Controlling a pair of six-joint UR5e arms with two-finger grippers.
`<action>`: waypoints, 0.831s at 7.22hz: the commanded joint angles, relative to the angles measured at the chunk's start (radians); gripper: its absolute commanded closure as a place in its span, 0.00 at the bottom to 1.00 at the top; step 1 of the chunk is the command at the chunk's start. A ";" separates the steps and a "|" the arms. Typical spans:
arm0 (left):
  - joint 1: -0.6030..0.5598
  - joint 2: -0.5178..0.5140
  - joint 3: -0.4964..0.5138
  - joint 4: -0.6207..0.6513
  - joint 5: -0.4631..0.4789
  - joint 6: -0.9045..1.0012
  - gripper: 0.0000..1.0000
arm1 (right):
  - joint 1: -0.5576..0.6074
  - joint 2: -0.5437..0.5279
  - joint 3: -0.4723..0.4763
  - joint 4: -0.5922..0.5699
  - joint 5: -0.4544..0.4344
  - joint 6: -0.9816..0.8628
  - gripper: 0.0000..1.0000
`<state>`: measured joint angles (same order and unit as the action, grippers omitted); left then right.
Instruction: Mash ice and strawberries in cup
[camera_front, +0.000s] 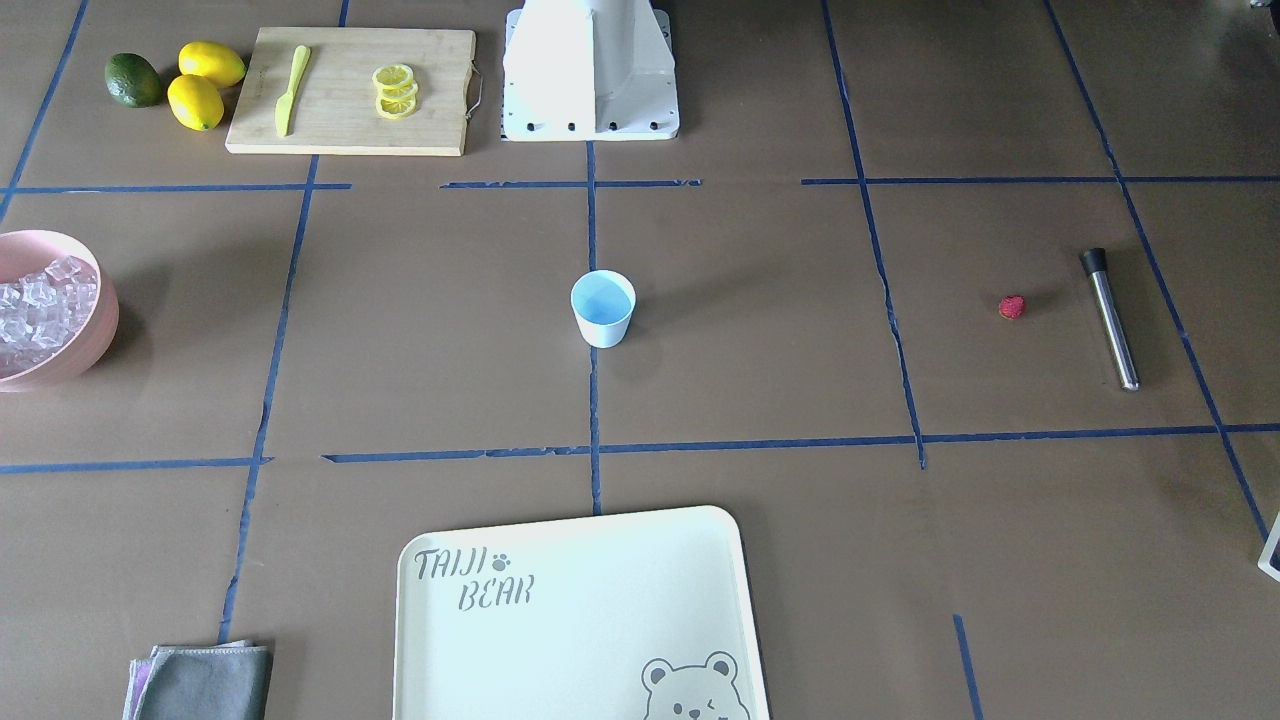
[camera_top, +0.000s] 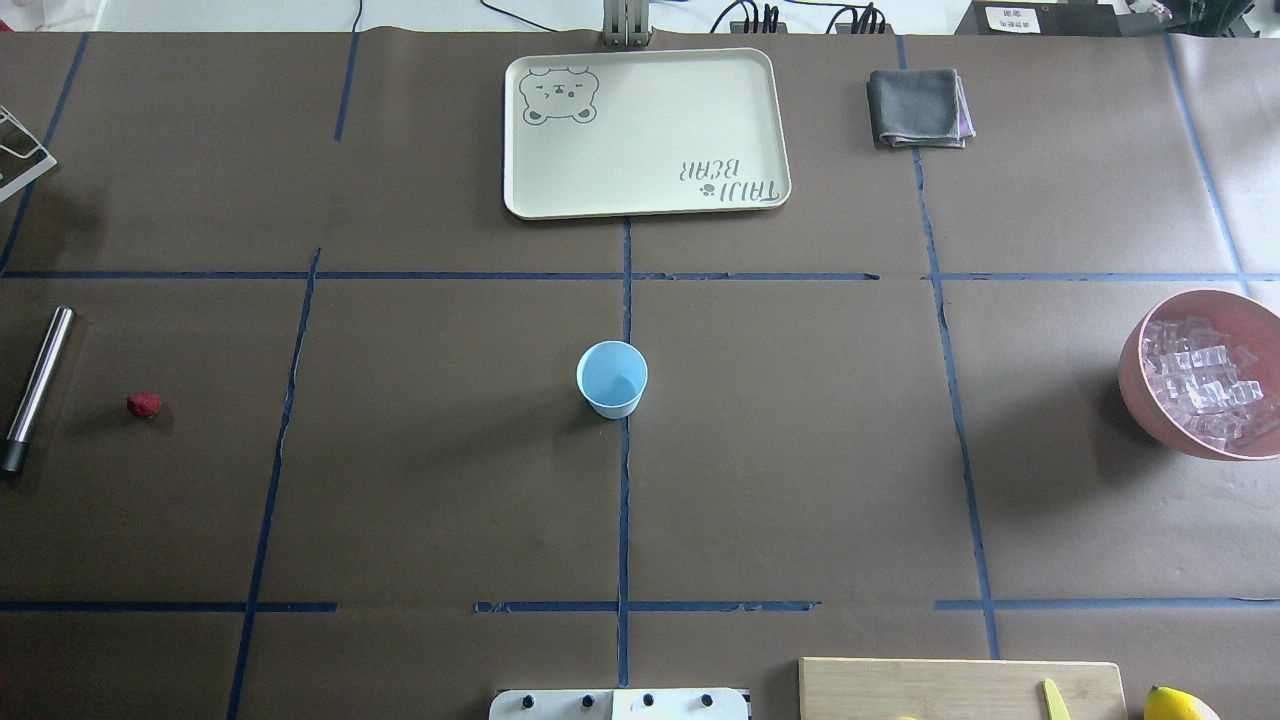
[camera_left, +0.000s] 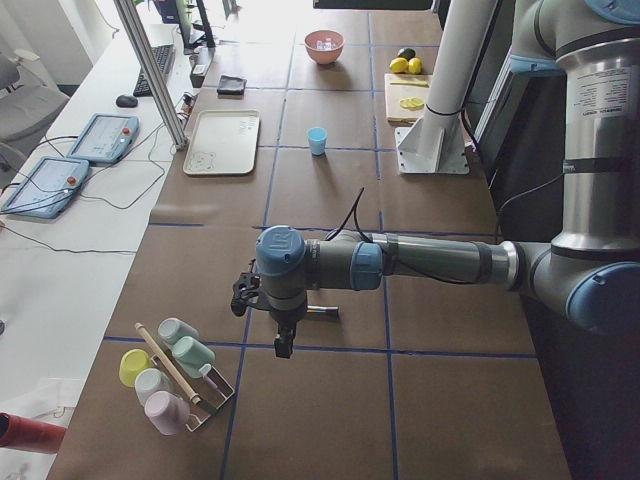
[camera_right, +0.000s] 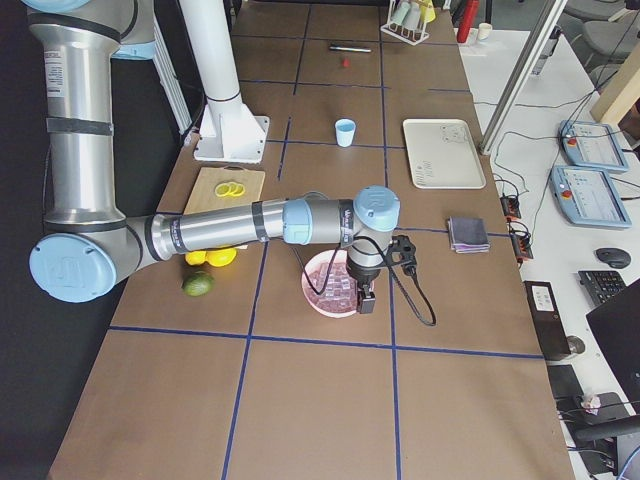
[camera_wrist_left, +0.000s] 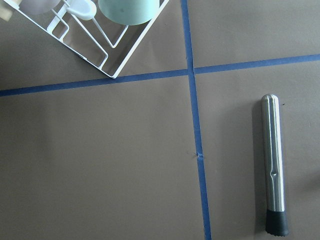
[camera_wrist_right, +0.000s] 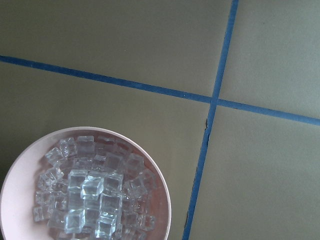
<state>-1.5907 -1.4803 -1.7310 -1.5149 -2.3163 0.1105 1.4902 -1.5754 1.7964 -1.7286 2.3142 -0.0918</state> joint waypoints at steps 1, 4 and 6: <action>0.000 0.000 0.002 -0.004 0.000 0.000 0.00 | -0.014 0.020 -0.011 0.018 0.013 0.021 0.00; 0.000 0.002 0.011 -0.004 0.000 0.000 0.00 | -0.138 -0.046 -0.023 0.336 0.002 0.154 0.00; 0.002 0.002 0.014 -0.005 0.000 0.000 0.00 | -0.265 -0.101 -0.025 0.585 -0.100 0.437 0.00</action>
<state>-1.5904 -1.4789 -1.7193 -1.5191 -2.3163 0.1105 1.3029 -1.6395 1.7733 -1.2904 2.2661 0.1936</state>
